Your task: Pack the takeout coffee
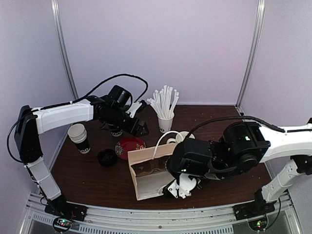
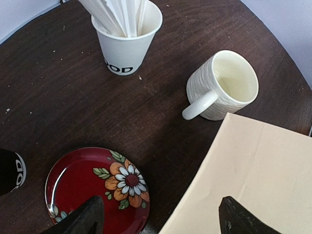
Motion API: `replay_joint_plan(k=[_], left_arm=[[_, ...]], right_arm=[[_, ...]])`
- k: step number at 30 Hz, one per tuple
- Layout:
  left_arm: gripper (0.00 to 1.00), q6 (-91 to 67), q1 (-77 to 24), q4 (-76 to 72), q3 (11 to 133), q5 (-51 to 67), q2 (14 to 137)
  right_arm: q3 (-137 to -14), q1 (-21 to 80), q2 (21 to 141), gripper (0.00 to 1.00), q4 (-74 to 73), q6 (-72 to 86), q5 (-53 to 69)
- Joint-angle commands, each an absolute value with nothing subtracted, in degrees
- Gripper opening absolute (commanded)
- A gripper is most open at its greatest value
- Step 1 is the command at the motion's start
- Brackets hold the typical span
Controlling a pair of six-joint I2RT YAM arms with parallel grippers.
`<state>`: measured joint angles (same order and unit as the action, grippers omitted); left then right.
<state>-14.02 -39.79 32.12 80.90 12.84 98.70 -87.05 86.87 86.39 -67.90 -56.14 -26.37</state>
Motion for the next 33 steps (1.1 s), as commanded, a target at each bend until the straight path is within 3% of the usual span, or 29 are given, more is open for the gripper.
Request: replay_joint_plan(k=[1, 21, 33], left_arm=[[0.85, -14.3, -39.6, 27.4, 80.1, 16.2, 99.7], [0.73, -14.8, -39.6, 28.6, 79.6, 27.0, 103.5], [0.72, -13.9, -39.6, 28.8, 79.3, 30.1, 104.9]], right_arm=[[-89.4, 87.4, 84.1, 0.54, -67.9, -52.1, -24.3], [-77.2, 87.1, 84.0, 0.53, -53.0, -53.4, -33.0], [-78.4, 82.0, 89.3, 0.54, -51.0, -52.3, -32.0]])
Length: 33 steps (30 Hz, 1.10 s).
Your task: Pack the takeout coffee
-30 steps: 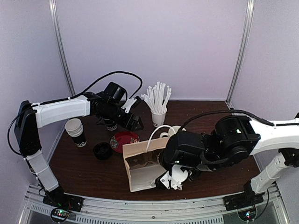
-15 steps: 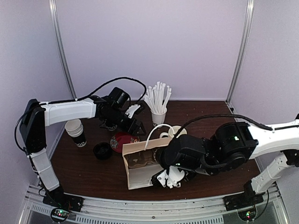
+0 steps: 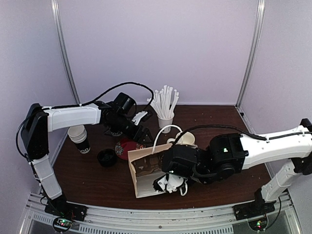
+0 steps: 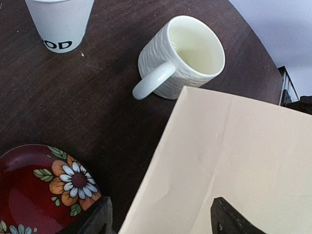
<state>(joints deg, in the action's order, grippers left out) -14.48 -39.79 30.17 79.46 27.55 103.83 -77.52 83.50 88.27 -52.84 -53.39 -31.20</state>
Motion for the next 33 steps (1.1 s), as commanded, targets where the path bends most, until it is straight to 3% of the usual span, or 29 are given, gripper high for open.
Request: replay_joint_plan(k=[1, 33], left_arm=[[0.72, -13.8, -39.6, 28.9, 79.3, 30.3, 104.9], [0.71, -13.2, -39.5, 29.6, 80.3, 36.5, 108.2]], right_arm=[[-78.3, 81.4, 89.6, 0.54, -50.8, -52.2, -31.8], [-75.9, 72.5, 94.2, 0.52, -40.5, -49.8, -25.1]])
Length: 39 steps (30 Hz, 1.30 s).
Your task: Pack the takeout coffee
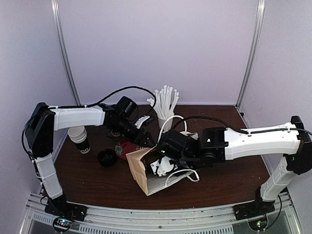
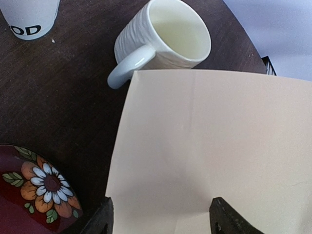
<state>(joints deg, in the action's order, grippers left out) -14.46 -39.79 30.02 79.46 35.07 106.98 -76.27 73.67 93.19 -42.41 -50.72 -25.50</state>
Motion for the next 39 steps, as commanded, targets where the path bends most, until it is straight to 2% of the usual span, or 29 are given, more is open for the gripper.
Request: replay_joint_plan(k=[1, 29, 33, 39], left_arm=[[0.70, -13.2, -39.6, 29.7, 80.3, 36.7, 108.2], [0.68, -12.7, -39.6, 30.4, 80.3, 37.2, 108.4], [0.68, -12.6, -39.6, 31.1, 80.5, 36.8, 108.4], [0.70, -11.8, -39.4, 34.3, 81.7, 33.1, 107.4]], right_arm=[[-75.9, 72.3, 94.5, 0.52, -40.4, -49.8, -25.1], [-75.9, 67.9, 99.6, 0.52, -34.7, -51.1, -23.2], [-78.1, 67.1, 100.9, 0.53, -38.5, -49.7, -19.4], [-86.1, 67.0, 104.0, 0.53, -53.5, -47.8, -11.8]])
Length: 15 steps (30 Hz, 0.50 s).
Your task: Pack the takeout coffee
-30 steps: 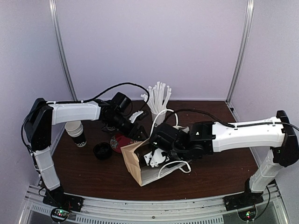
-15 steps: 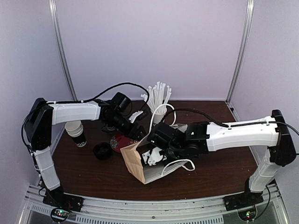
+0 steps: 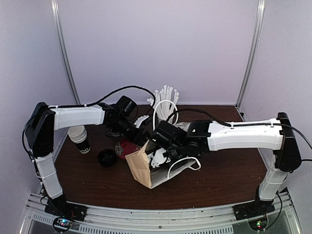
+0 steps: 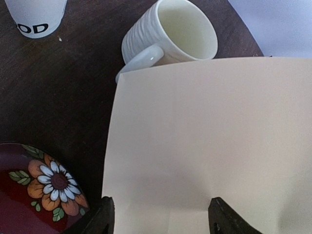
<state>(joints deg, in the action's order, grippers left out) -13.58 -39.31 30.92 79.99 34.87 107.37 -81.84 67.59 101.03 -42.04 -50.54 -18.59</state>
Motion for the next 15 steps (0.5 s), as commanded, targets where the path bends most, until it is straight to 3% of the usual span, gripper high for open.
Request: replay_joint_plan(k=[1, 15], left_arm=[[0.71, -11.7, -39.3, 35.0, 81.9, 32.1, 107.0], [0.72, -11.9, -31.3, 40.3, 81.6, 26.6, 97.6]], right_arm=[[-87.8, 67.0, 104.7, 0.53, -56.5, -47.3, -10.4], [-106.3, 67.0, 113.1, 0.53, -87.2, -45.0, 4.0]])
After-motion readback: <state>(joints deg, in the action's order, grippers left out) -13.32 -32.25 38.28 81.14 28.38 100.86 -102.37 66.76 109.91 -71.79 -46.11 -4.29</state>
